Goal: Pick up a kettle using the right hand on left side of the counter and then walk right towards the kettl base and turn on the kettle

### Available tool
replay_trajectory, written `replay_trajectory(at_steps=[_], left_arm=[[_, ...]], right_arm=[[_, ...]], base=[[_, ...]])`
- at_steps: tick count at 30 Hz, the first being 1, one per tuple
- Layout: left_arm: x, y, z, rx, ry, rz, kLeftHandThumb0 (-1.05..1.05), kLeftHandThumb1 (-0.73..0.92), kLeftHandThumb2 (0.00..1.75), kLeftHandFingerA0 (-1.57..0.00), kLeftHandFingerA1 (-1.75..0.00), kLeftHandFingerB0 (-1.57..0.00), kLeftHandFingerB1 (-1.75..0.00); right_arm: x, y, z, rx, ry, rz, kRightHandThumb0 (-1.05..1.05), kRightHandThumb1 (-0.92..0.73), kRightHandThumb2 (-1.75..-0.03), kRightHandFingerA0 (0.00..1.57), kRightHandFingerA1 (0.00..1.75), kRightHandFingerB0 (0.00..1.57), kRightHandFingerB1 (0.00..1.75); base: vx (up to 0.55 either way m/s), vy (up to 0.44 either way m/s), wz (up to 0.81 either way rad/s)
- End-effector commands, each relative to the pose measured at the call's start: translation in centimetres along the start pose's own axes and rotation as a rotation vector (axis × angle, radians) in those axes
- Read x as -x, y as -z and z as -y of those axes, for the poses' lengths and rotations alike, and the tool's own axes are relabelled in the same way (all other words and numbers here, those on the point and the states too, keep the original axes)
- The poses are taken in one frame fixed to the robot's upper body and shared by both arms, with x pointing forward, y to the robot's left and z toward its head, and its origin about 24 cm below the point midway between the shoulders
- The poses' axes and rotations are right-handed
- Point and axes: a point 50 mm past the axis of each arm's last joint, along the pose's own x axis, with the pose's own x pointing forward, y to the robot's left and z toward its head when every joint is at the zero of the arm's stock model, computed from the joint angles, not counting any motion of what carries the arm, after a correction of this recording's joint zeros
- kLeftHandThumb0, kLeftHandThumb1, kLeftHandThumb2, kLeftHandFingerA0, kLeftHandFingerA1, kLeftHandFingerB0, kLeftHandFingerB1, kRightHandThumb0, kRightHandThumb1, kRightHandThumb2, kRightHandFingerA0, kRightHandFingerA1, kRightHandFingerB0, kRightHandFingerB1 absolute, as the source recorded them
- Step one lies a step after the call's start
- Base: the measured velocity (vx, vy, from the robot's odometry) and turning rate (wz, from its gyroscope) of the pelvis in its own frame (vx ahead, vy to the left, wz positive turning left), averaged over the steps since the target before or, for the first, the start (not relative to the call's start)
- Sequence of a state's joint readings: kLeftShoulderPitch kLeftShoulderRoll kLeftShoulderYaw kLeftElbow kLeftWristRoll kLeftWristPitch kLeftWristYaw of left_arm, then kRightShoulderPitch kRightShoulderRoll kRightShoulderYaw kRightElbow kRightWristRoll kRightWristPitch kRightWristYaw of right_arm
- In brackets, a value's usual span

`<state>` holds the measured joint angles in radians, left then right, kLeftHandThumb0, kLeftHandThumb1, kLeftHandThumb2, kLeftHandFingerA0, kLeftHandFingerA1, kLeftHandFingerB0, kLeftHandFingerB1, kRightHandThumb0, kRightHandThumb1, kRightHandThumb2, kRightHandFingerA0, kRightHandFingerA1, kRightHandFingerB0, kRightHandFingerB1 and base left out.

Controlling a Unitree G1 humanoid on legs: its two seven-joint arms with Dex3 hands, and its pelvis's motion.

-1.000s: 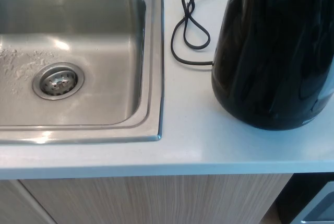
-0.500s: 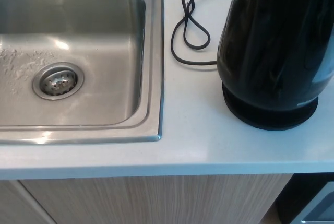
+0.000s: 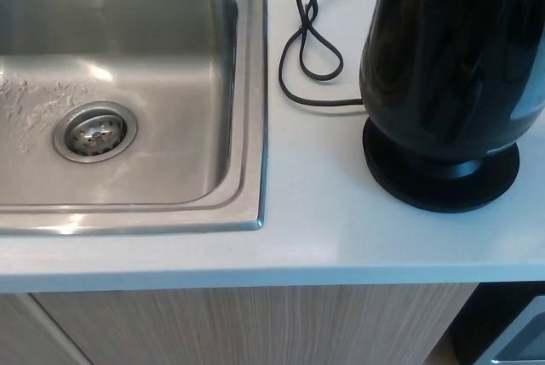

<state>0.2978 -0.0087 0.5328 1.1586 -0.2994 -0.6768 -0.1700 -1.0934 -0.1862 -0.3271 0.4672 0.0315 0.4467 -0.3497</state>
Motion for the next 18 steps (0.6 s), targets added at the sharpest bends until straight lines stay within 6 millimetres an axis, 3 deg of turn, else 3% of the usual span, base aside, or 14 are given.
replay_trajectory(at_steps=[1,4,5,8,9,11,14,18], left_arm=[[0.3,-0.4,-0.7,-0.001,-0.022,0.050,-0.03,0.54,0.98,-0.97,-0.86,-0.97,-0.73],[0.4,-0.4,-0.8,-0.009,-0.030,0.051,-0.03,0.52,1.00,-0.98,-0.87,-0.96,-0.73],[0.4,-0.3,-0.8,0.000,-0.028,0.052,-0.02,0.49,1.09,-0.95,-0.94,-0.88,-0.87],[0.4,-0.3,-0.8,0.002,-0.027,0.052,-0.02,0.49,1.09,-0.95,-0.94,-0.88,-0.87],[0.4,-0.3,-0.8,-0.003,-0.036,0.046,-0.01,0.52,1.02,-1.00,-0.87,-0.97,-0.73],[0.4,-0.3,-0.8,0.005,-0.031,0.053,0.01,0.48,1.07,-0.99,-0.88,-0.98,-0.74],[0.3,-0.4,-0.9,0.004,-0.034,0.054,-0.04,0.55,0.97,-1.00,-0.86,-0.97,-0.73],[0.3,-0.5,-0.8,0.010,-0.032,0.061,-0.02,0.55,1.00,-0.99,-0.86,-0.97,-0.74]], right_arm=[[0.0,-1.6,0.1,-0.008,-0.005,0.137,-0.22,-0.45,-1.18,1.28,1.45,1.08,1.32],[0.2,-0.7,-0.3,0.018,-0.022,0.154,-0.20,-0.45,-1.17,1.27,1.45,1.09,1.33],[0.3,-0.4,-0.3,0.022,-0.021,0.147,-0.20,-0.45,-1.17,1.27,1.44,1.09,1.33],[0.3,-0.4,-0.3,0.023,-0.021,0.149,-0.20,-0.45,-1.17,1.27,1.44,1.09,1.33],[0.4,0.5,-0.6,0.048,-0.024,0.140,-0.18,-0.46,-1.16,1.26,1.43,1.10,1.32],[0.4,1.0,-0.6,0.053,-0.026,0.133,-0.19,-0.49,-1.15,1.26,1.43,1.09,1.31],[0.5,2.2,-0.5,0.078,-0.017,0.117,-0.18,-0.49,-1.18,1.28,1.44,1.09,1.32],[0.5,4.1,-0.4,0.079,0.000,0.065,-0.15,-0.46,-1.18,1.28,1.45,1.11,1.34]], base=[[0.00,0.000,0.00],[0.00,0.000,0.00],[0.00,0.000,0.00],[0.00,0.000,0.00],[0.00,0.000,0.00],[0.00,0.000,0.00],[0.00,0.000,0.00],[0.00,0.000,0.00]])
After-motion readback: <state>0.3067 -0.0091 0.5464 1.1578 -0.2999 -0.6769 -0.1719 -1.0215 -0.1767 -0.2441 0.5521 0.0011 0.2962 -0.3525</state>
